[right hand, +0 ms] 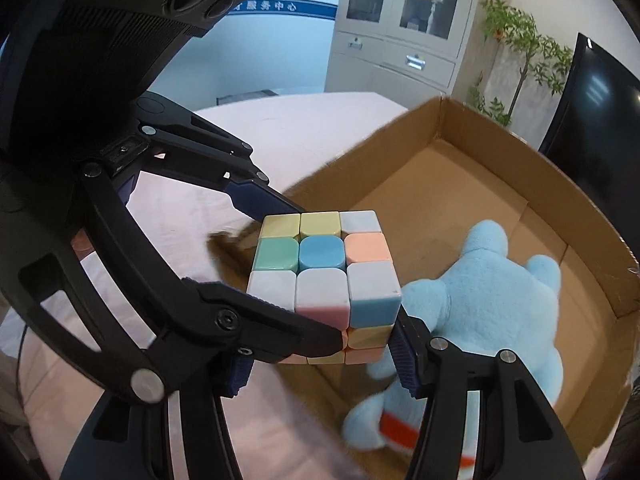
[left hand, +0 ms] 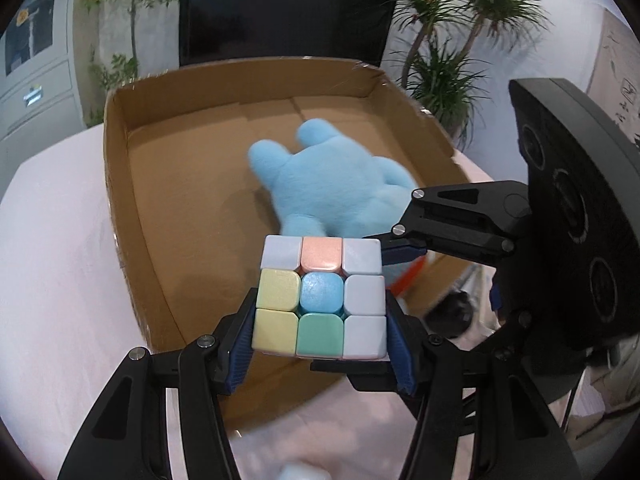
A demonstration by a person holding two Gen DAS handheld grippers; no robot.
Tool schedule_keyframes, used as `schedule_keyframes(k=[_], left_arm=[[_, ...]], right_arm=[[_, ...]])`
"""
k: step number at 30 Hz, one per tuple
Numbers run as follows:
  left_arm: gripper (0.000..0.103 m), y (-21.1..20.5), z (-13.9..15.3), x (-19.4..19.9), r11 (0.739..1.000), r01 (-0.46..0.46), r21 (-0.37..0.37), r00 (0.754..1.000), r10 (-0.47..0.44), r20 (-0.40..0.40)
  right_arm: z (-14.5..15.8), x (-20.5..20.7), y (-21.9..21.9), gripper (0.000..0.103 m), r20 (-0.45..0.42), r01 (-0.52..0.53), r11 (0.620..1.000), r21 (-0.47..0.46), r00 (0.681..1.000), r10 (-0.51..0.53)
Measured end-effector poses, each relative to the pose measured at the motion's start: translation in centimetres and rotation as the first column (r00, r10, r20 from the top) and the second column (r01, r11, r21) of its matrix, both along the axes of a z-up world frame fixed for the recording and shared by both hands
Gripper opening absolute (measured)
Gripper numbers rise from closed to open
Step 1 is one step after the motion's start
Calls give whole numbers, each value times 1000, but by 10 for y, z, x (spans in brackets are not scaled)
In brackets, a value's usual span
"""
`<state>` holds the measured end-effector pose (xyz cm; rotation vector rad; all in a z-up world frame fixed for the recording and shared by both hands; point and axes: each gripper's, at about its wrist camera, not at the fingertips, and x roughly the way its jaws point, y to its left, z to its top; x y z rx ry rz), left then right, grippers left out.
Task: Organize objects
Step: 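Carry the cube with both grippers into the box and open them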
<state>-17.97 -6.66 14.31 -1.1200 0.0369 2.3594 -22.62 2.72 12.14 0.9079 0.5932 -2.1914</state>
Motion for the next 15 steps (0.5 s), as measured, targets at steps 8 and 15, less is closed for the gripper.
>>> schedule_keyframes(k=[8, 15], left_arm=[[56, 1, -35, -11, 999, -19, -41, 999, 20, 30], [72, -8, -38, 3, 991, -133, -23, 991, 133, 10]], right_arm=[[-35, -19, -4, 56, 56, -18, 999, 44, 998, 15], [-46, -9, -13, 56, 60, -4, 990, 138, 998, -4]])
